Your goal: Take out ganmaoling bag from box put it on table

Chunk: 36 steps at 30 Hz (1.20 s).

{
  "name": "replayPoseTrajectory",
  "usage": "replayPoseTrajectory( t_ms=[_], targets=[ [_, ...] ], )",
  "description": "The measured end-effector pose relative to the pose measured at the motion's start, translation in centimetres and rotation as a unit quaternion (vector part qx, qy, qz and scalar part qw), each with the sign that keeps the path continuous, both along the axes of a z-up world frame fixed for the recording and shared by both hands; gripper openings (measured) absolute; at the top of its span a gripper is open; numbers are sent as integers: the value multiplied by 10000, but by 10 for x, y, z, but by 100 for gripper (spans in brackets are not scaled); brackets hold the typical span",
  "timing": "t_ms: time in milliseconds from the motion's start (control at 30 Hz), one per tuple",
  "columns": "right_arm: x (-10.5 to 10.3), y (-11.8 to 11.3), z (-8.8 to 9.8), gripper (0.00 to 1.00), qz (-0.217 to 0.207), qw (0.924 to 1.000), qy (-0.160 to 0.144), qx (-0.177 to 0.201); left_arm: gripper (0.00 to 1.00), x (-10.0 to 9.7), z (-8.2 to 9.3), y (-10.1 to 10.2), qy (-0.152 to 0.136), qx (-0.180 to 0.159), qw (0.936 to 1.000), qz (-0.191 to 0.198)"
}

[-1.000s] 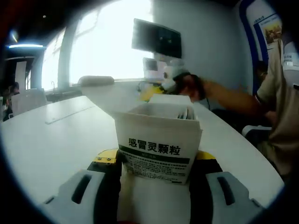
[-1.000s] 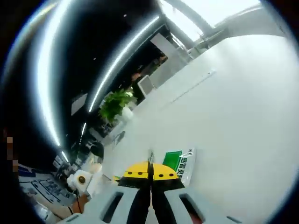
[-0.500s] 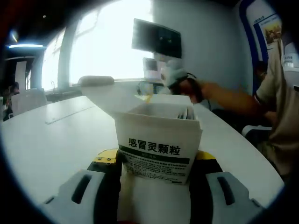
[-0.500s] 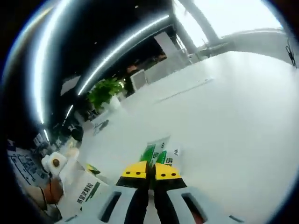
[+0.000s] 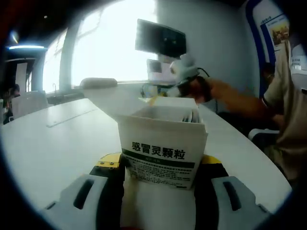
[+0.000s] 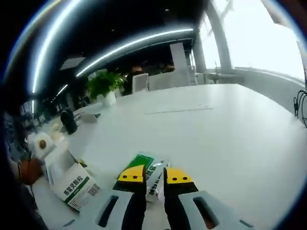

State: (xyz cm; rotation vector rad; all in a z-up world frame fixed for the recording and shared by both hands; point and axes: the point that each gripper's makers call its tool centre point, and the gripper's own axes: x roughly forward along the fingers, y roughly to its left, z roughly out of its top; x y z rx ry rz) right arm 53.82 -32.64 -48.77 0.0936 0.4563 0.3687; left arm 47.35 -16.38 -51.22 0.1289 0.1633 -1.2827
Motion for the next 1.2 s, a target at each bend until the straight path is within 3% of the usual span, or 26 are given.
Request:
replayPoseTrajectory(
  t_ms=[100,167,333,600,933,1000,1200],
  targets=[
    [-5,-2,5,0,9,9999,-131,-49,50,0,0,0,-1,0,10000,0],
    [-10,-2,9,0,13,9997,-225,-67,50,0,0,0,-2,1,10000,1],
    [-22,-6,10,0,123,9957,-576,-722,50,0,0,0,-5,3,10000,2],
    [-38,-5,11,0,263,9902,-917,-1019,50,0,0,0,-1,3,10000,1],
    [-58,-6,16,0,356,9844,-1339,-1088,50,0,0,0,0,2,10000,0],
    [-64,-3,17,0,405,9843,-1433,-949,50,0,0,0,1,2,10000,0],
    [-75,4,7,0,578,9810,-1627,-879,50,0,0,0,0,3,10000,-2]
  ],
)
